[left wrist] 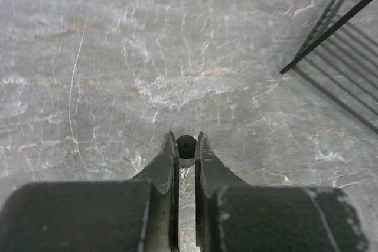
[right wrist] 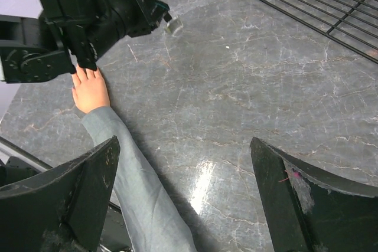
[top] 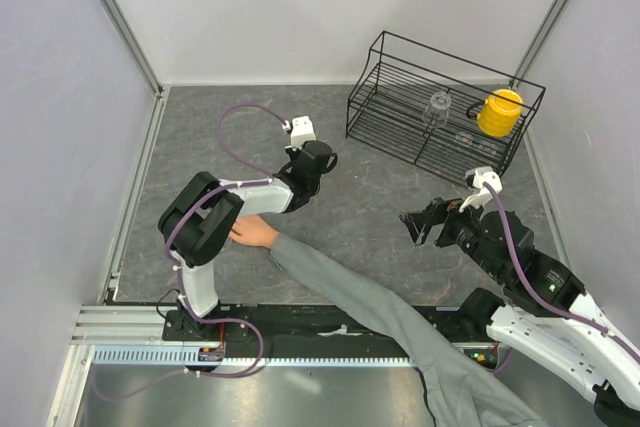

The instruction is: Paint the nails

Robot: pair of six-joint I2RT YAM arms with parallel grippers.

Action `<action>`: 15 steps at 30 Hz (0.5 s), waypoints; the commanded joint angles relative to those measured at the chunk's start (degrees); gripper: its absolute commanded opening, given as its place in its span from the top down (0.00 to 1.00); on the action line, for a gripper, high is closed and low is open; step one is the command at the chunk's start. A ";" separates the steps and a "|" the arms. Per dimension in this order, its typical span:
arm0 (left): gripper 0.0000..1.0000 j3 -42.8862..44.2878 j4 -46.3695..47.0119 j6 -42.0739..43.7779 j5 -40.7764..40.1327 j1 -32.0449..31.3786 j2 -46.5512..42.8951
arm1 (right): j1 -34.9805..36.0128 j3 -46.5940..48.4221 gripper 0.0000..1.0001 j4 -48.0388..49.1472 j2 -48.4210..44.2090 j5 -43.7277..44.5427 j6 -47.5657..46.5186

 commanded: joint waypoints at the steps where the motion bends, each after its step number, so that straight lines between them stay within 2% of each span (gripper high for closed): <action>1: 0.98 1.82 -0.14 -5.15 -3.76 -0.07 1.57 | 0.10 -0.57 0.02 0.14 -1.27 0.33 1.33; 3: 0.96 1.91 -0.67 -5.77 -4.11 -0.07 1.74 | 0.10 -0.66 0.02 0.05 -1.19 0.42 1.33; 5: 0.88 2.17 -0.76 -5.25 -4.03 0.02 1.74 | 0.10 -0.57 0.02 0.05 -0.92 0.42 1.42; 7: 0.85 2.61 -1.20 -4.72 -4.02 0.02 1.83 | 0.10 -0.48 0.02 0.05 -0.58 0.25 1.33; 10: 0.71 2.79 -2.87 -4.98 -4.02 0.10 1.39 | 0.01 -0.48 0.02 0.05 -0.40 0.25 1.42; 13: 0.35 2.87 -4.53 -3.49 -2.88 0.10 -0.97 | 0.10 -0.48 0.02 0.14 -0.48 0.25 1.51; 15: 0.24 3.14 -7.85 -2.78 -2.27 0.02 -4.21 | 0.10 -0.31 0.02 0.05 -0.40 0.42 1.33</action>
